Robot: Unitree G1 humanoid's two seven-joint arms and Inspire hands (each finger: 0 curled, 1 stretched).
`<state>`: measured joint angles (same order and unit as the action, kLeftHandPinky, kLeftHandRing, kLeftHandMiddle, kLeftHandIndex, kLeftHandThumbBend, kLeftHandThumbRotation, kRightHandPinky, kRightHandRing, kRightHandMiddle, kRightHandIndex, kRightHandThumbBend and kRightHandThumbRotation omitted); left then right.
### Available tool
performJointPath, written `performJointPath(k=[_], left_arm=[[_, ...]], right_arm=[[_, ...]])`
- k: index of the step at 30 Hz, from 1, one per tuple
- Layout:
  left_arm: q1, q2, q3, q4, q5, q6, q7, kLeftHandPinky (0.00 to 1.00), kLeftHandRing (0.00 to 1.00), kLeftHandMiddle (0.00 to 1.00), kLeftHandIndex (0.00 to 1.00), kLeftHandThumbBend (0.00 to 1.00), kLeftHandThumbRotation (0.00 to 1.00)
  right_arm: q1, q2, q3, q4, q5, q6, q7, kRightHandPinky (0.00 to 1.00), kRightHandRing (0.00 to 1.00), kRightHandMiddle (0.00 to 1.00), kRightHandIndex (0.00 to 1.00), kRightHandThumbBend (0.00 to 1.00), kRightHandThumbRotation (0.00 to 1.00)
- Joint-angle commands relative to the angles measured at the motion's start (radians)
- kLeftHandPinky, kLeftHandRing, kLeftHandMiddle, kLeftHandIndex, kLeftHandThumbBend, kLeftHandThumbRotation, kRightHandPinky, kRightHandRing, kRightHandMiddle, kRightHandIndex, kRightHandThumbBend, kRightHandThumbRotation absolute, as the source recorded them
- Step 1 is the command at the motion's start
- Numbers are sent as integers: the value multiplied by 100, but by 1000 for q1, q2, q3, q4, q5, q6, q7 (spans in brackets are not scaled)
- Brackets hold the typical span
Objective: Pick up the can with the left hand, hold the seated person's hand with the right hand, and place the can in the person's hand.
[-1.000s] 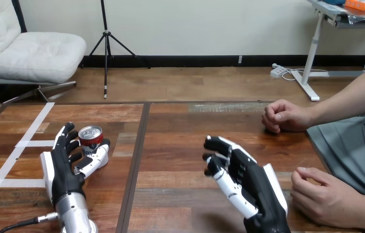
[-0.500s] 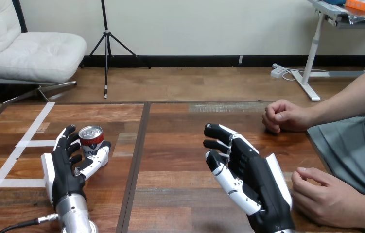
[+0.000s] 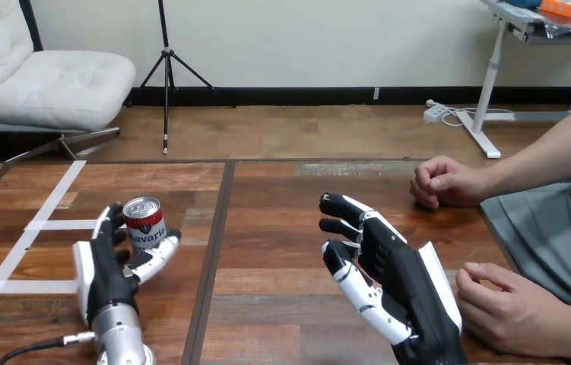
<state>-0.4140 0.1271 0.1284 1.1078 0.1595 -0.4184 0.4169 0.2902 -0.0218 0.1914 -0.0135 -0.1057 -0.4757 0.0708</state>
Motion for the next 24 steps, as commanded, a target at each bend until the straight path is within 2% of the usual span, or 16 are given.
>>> performJointPath(k=[1,10,24], left_arm=[[-97,33,-39,1,34,37,4,84,90,94,93,70,17],[-102,32,-48,-4,33,43,12,85,91,97,96,74,19],[-105,27,-55,-2,28,15,37,76,80,98,98,73,11]], right_arm=[[2,18,12,-68,7,-9,-8,71,81,84,81,43,56],[12,13,19,-84,21,1,-5,71,81,84,80,43,56],[20,4,25,-95,33,5,-2,70,81,84,80,43,55]])
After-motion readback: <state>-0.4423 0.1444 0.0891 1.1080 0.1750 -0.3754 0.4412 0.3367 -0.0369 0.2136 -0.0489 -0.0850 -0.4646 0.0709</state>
